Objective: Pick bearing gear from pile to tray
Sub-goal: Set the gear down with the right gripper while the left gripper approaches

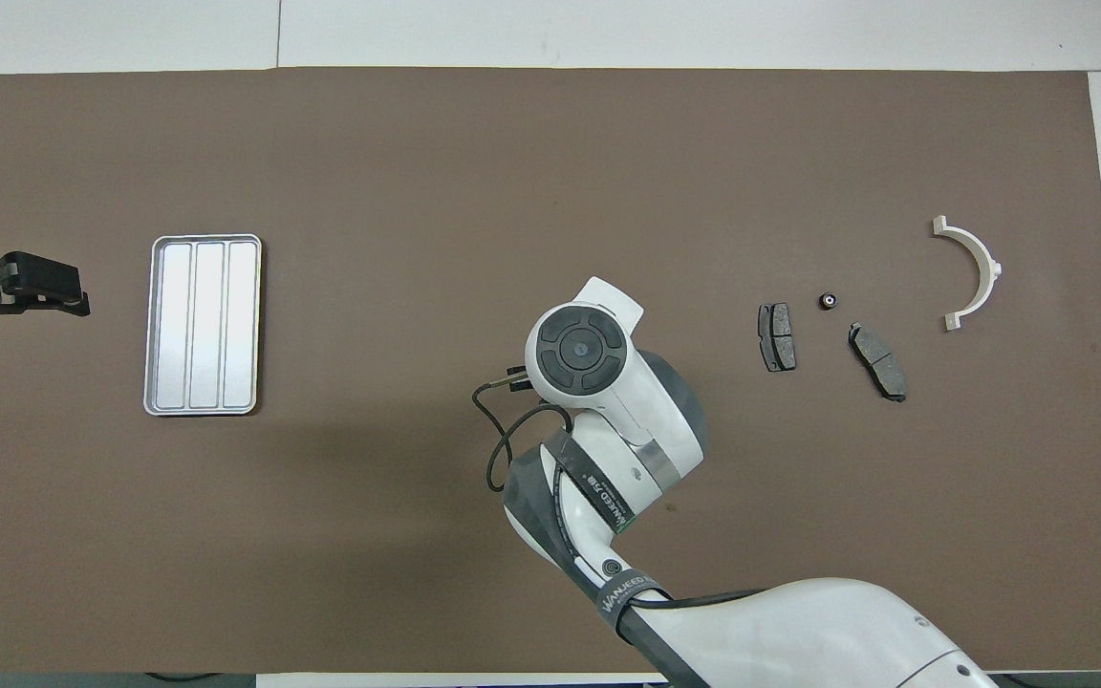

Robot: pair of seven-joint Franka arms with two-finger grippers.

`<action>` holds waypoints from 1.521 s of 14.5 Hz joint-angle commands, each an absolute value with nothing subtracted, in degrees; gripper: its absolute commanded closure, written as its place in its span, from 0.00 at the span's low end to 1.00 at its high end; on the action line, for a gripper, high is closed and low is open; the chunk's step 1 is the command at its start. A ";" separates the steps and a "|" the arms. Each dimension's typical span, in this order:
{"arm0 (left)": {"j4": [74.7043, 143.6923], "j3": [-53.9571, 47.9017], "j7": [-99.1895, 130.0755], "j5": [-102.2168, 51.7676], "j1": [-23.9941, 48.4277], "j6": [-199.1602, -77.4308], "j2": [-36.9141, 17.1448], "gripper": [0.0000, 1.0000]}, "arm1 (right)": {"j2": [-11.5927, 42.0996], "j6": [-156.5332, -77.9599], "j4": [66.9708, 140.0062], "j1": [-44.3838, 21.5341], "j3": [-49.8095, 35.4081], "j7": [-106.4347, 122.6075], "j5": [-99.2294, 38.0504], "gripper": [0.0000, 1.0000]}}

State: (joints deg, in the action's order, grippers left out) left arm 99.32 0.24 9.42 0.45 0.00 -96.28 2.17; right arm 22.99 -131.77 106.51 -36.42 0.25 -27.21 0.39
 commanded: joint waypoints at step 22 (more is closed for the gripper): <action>100.02 0.26 11.50 -0.18 2.71 -95.89 3.25 0.00 | 19.52 -127.11 106.35 -26.84 0.09 -17.18 0.00 0.00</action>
